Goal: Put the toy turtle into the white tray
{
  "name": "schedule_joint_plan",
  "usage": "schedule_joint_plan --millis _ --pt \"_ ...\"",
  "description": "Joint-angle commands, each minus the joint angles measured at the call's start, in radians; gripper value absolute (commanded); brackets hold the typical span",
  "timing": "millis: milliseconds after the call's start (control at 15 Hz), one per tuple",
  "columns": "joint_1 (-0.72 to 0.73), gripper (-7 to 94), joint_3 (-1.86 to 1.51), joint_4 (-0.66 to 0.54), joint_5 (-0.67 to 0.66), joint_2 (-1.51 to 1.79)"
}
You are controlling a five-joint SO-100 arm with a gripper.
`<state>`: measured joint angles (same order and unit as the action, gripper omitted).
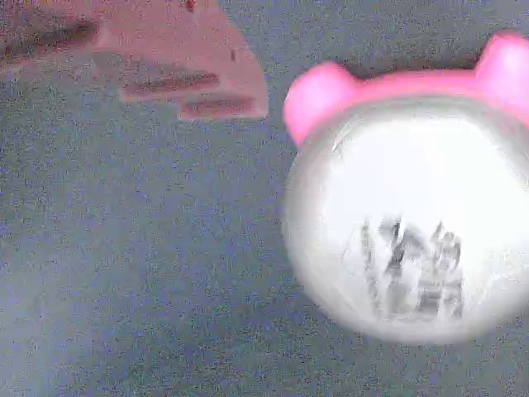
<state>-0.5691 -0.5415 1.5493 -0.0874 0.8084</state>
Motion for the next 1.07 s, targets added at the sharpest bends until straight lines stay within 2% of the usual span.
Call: schedule_joint_plan --millis 0,200,667,1000 --pt "-0.008 44 0.103 0.021 -0.023 0.0" --pt "0.003 56 0.132 0.031 -0.02 -0.046" --pt "0.015 57 0.227 0.035 -0.028 -0.146" --pt "0.026 62 0.276 0.06 -0.018 -0.215"
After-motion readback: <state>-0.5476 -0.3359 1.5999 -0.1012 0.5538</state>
